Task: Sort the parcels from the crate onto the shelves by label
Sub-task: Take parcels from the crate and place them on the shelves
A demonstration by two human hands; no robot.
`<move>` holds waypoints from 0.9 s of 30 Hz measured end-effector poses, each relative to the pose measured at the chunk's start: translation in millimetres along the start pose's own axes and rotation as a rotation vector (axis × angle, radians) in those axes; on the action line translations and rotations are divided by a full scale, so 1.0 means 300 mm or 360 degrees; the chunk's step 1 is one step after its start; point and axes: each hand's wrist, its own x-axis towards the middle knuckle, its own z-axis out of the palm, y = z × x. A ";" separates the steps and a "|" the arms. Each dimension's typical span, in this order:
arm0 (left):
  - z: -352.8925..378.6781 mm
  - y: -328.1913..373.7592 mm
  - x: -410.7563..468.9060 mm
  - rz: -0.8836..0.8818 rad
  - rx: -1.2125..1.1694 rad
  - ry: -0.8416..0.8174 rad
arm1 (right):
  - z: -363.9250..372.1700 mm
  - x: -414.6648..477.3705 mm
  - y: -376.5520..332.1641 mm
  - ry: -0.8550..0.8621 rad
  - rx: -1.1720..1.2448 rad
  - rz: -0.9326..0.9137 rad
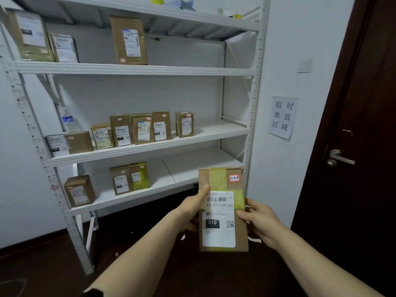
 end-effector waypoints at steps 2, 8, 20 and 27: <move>-0.029 -0.014 0.007 -0.0023 -0.0006 0.0037 | 0.032 0.003 -0.005 -0.0046 -0.0010 -0.0003; -0.076 -0.018 -0.008 -0.0035 0.0002 0.0124 | 0.084 0.027 -0.008 -0.0125 -0.0040 -0.0017; -0.120 -0.061 0.007 -0.0069 -0.0029 0.0221 | 0.127 0.073 0.023 -0.0218 -0.0086 0.0016; -0.138 -0.071 0.009 -0.0115 -0.0037 0.0254 | 0.150 0.084 0.035 -0.0248 -0.0078 0.0040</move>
